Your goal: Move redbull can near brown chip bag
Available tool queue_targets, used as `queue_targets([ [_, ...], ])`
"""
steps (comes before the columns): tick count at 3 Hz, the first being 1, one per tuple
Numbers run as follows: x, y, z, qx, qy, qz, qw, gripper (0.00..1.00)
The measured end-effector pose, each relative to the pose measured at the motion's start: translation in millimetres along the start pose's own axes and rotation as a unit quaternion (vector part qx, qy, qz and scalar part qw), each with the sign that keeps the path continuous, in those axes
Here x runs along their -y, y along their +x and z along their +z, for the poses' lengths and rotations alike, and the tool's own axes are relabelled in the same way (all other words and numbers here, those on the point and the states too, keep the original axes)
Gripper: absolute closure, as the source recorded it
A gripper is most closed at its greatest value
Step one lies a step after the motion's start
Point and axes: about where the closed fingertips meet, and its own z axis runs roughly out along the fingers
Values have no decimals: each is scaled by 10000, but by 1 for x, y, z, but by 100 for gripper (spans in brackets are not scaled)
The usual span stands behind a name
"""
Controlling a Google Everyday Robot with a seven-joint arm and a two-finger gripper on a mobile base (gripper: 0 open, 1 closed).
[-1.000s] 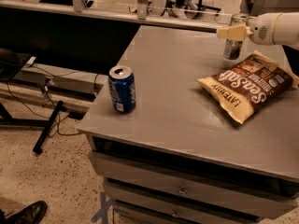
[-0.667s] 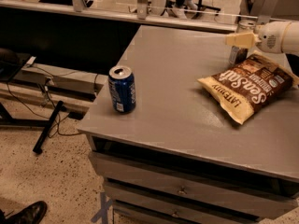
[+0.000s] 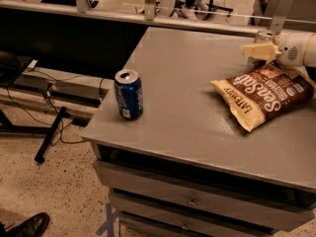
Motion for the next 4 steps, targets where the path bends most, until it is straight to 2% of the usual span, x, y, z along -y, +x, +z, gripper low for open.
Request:
queue_targets([
  [1,-6,8,6,27,-77,57,10000,51],
  [2,-7,6,6,29,-82,60,9999,28],
  [3,-7,6,1,31,-94,31,9999,0],
  [4,-6,13,-14,38,-134,-62,9999,0],
])
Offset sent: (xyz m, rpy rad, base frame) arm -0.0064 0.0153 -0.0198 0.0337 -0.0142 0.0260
